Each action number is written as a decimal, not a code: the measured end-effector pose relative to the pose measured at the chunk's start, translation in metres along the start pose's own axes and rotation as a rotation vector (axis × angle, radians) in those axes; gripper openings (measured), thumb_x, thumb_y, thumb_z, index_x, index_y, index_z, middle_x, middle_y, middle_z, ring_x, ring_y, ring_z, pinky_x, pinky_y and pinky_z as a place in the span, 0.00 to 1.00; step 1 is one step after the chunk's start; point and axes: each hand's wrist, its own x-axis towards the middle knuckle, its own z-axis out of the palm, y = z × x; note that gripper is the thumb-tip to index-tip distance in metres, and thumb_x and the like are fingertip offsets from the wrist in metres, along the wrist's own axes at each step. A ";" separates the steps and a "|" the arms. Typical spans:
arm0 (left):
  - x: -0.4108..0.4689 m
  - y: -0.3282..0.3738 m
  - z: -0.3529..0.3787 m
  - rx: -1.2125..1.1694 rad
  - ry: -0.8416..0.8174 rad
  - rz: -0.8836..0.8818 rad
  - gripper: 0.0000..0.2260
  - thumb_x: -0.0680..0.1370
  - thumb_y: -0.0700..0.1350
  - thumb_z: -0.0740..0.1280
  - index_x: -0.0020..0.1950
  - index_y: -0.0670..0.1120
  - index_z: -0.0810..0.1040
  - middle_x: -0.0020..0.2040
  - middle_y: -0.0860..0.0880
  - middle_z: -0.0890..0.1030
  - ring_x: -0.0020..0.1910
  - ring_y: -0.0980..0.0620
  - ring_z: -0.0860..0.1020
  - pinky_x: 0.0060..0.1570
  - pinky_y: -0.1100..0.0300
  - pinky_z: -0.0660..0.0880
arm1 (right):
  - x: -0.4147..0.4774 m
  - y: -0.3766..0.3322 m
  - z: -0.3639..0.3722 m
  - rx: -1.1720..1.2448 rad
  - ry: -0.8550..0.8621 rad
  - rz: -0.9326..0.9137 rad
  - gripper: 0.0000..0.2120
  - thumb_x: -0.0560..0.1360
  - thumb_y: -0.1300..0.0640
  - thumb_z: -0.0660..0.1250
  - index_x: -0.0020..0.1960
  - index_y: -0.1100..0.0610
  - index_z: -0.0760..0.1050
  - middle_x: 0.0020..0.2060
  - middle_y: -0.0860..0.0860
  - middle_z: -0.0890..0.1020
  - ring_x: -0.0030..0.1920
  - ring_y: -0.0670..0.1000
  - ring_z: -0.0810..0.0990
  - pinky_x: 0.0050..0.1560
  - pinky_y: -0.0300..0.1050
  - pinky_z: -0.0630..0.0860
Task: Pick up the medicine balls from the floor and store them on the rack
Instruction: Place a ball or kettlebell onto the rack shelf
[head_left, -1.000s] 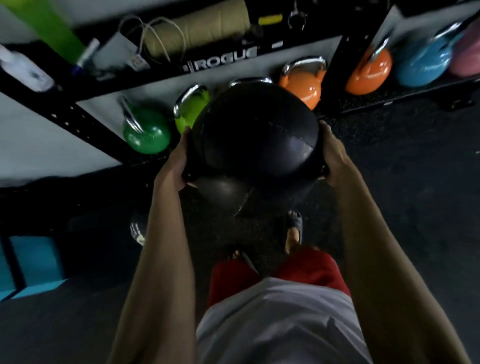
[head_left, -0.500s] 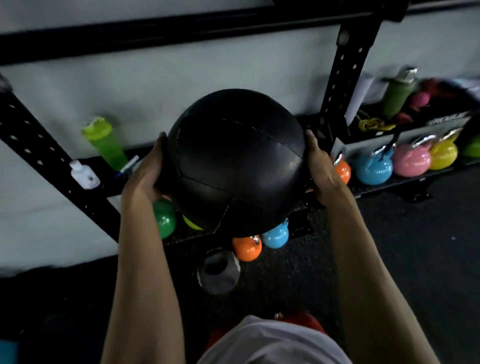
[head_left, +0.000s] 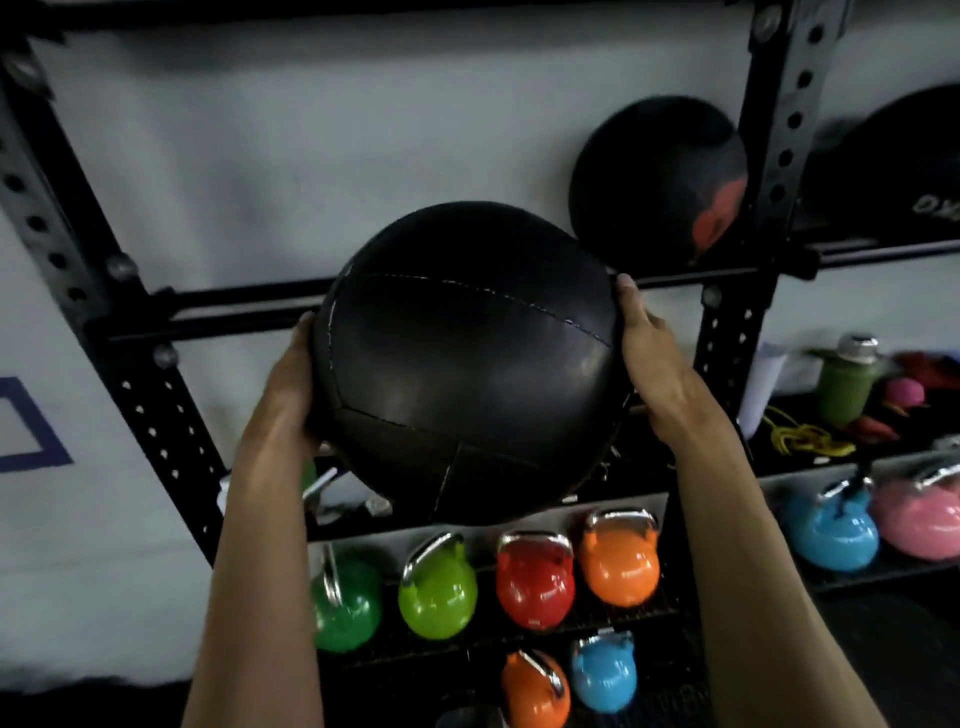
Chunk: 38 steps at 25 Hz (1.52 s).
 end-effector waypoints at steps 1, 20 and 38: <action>0.006 0.011 0.004 -0.023 0.008 0.043 0.19 0.81 0.61 0.60 0.46 0.49 0.83 0.41 0.51 0.86 0.47 0.48 0.82 0.52 0.56 0.78 | 0.010 -0.013 -0.001 0.002 -0.007 -0.038 0.35 0.79 0.29 0.49 0.73 0.50 0.72 0.67 0.49 0.77 0.68 0.49 0.73 0.69 0.49 0.68; 0.163 0.117 0.105 -0.093 0.128 0.261 0.11 0.78 0.51 0.60 0.39 0.49 0.75 0.40 0.47 0.75 0.42 0.48 0.74 0.43 0.55 0.72 | 0.184 -0.087 0.011 0.183 0.090 -0.552 0.20 0.84 0.46 0.58 0.73 0.52 0.70 0.63 0.46 0.78 0.63 0.40 0.76 0.63 0.35 0.73; 0.224 0.095 0.141 0.415 0.161 0.695 0.26 0.80 0.67 0.53 0.75 0.56 0.67 0.69 0.45 0.72 0.70 0.43 0.68 0.70 0.41 0.67 | 0.235 -0.045 0.049 -0.171 0.108 -0.523 0.28 0.84 0.40 0.51 0.82 0.46 0.54 0.79 0.53 0.60 0.78 0.55 0.60 0.75 0.49 0.59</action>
